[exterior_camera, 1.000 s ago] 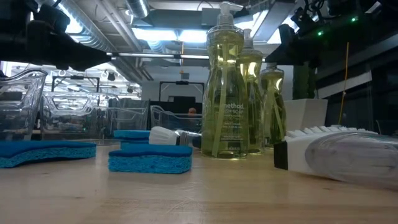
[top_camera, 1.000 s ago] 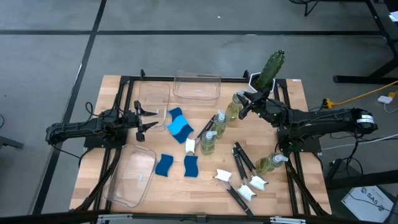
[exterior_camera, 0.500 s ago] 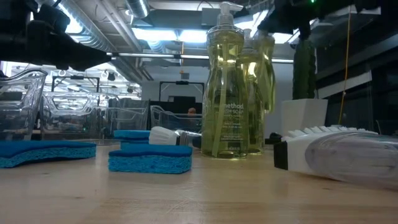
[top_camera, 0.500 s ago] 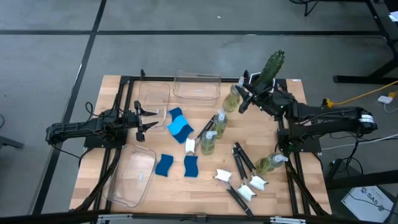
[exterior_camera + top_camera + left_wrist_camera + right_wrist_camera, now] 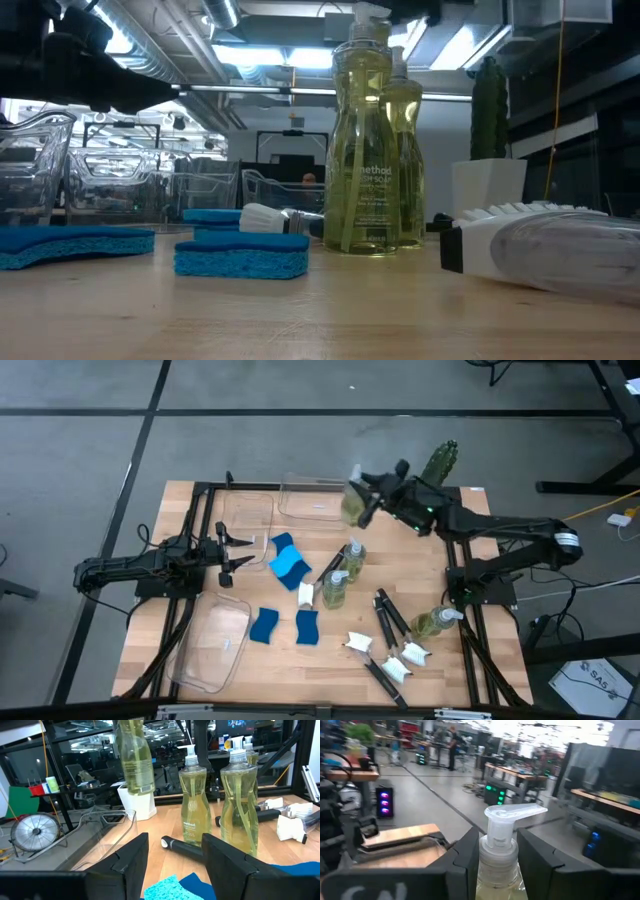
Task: Pick & Place Kitchen Sink Supplies
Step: Put the yellow soap dispenser bottle into the top right transparent bin
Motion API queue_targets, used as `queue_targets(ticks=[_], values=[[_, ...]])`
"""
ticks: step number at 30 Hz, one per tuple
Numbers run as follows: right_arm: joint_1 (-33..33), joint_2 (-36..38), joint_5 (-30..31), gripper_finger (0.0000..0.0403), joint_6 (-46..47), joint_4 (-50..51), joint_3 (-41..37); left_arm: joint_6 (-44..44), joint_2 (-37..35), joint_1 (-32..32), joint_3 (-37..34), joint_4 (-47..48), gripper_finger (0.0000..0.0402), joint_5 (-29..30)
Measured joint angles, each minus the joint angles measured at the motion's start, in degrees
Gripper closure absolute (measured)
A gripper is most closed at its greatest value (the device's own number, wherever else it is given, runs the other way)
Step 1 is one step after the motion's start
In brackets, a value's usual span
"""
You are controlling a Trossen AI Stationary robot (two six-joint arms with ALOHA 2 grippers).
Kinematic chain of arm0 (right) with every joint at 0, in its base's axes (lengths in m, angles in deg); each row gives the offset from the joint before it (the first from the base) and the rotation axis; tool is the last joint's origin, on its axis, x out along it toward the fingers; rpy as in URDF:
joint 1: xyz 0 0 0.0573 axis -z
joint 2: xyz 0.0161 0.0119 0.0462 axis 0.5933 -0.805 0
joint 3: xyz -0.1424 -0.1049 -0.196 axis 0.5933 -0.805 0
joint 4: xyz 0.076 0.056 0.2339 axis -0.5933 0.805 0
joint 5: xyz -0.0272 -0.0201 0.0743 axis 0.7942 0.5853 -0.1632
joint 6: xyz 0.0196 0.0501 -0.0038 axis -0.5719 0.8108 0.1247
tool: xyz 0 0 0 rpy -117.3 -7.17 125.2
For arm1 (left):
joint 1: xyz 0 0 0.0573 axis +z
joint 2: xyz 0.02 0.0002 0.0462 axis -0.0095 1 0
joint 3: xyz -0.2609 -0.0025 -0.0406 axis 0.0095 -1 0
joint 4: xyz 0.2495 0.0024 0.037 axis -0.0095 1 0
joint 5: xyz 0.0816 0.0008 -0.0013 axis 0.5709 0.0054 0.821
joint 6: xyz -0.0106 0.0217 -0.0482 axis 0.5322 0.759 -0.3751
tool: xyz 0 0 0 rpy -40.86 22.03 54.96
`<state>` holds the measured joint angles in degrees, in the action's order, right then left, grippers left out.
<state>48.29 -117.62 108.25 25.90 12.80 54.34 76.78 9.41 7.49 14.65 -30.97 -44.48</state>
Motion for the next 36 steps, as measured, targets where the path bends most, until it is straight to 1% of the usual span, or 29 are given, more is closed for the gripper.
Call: queue_targets(ticks=[3,8,11,14,25,33,36], values=[[4.2,-3.8,-4.9,0.0295,1.1,-2.0,2.2,0.0,0.0,0.0,0.0,0.0,0.0223,0.0],[12.4,-8.3,-13.1,0.0295,8.0,-6.9,1.9,0.0,0.0,0.0,0.0,0.0,0.0222,0.0],[15.3,-10.5,-14.2,0.0295,8.7,-9.2,1.9,0.0,0.0,0.0,0.0,0.0,0.0223,0.0],[16.8,-13.3,-16.4,0.0295,8.3,-11.4,1.9,0.0,0.0,0.0,0.0,0.0,0.0223,0.0],[17.2,-20.2,-17.3,0.0295,1.6,-13.5,1.8,0.0,0.0,0.0,0.0,0.0,0.0223,0.0],[17.4,-23.1,-16.9,0.0295,1.6,-14.5,1.8,0.0,0.0,0.0,0.0,0.0,0.0223,0.0],[17.3,-23.1,-14.7,0.0295,1.6,-14.4,1.8,0.0,0.0,0.0,0.0,0.0,0.0223,0.0]])
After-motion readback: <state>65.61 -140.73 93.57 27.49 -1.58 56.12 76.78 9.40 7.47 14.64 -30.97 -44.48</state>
